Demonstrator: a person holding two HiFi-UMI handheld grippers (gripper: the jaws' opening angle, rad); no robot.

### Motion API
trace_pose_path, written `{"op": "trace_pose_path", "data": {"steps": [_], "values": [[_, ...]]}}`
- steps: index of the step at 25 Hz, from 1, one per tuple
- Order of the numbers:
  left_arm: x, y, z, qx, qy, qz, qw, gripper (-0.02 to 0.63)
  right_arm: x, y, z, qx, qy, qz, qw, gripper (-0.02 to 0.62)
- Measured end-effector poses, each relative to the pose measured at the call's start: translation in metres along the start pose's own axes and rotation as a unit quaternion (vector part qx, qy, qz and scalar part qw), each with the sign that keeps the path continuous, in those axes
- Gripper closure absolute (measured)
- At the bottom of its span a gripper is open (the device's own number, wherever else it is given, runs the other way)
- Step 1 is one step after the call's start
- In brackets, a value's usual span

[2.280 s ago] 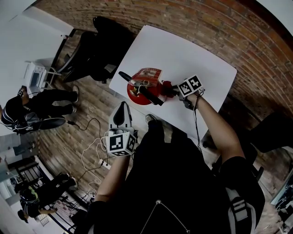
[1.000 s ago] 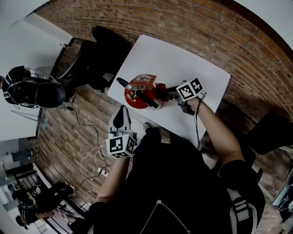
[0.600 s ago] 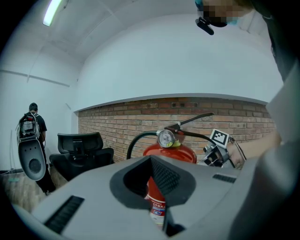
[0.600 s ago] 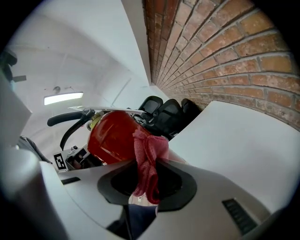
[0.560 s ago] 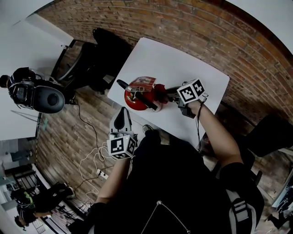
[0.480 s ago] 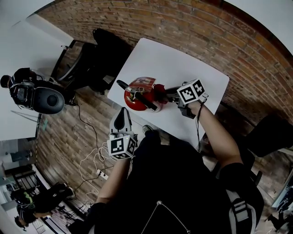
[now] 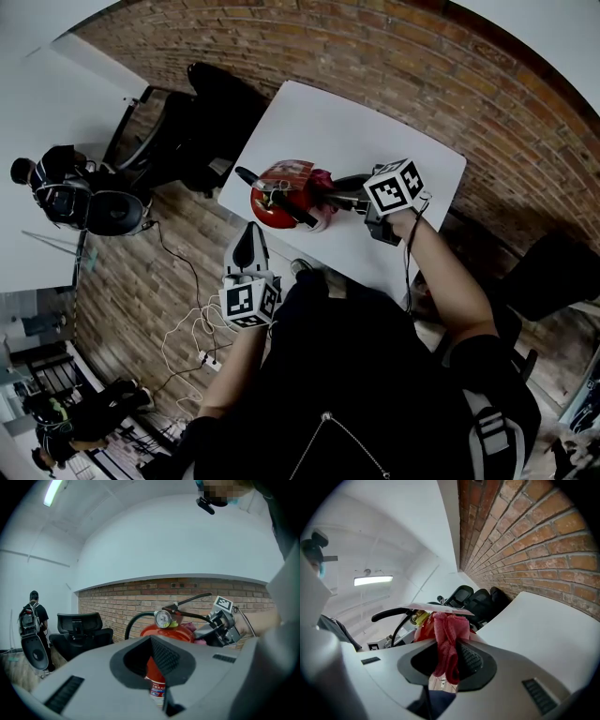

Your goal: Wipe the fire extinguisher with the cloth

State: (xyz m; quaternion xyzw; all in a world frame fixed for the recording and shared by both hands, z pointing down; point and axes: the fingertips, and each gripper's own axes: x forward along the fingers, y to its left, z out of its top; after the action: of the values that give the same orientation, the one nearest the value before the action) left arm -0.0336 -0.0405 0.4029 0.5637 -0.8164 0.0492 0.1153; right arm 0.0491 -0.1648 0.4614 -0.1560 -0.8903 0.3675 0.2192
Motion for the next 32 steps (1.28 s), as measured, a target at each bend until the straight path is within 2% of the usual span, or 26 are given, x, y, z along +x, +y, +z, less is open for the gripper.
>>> {"op": "trace_pose_path", "data": {"steps": [6,11,15,20,26,32], "values": [[-0.002,0.000,-0.003,-0.002,0.001,0.003,1.0000,0.576,-0.006,0.015,0.012,-0.007,-0.018,0.013,1.000,0.488],[-0.005,-0.003,-0.002,-0.002,-0.001,0.004,1.0000,0.576,-0.018,0.032,0.024,0.001,-0.048,0.043,0.998,0.488],[-0.005,-0.005,-0.004,-0.001,0.001,0.003,1.0000,0.575,-0.026,0.044,0.033,0.019,-0.079,0.081,0.993,0.488],[-0.006,-0.012,-0.005,0.003,0.001,0.000,1.0000,0.576,-0.046,0.055,0.037,0.050,-0.133,0.139,0.980,0.488],[-0.006,-0.016,-0.006,0.012,0.003,-0.001,0.9999,0.577,-0.065,0.030,0.010,0.084,-0.154,0.123,0.977,0.488],[-0.004,-0.022,-0.006,0.020,0.007,-0.005,0.9998,0.575,-0.067,-0.033,-0.048,0.151,-0.142,0.061,0.976,0.488]]}}
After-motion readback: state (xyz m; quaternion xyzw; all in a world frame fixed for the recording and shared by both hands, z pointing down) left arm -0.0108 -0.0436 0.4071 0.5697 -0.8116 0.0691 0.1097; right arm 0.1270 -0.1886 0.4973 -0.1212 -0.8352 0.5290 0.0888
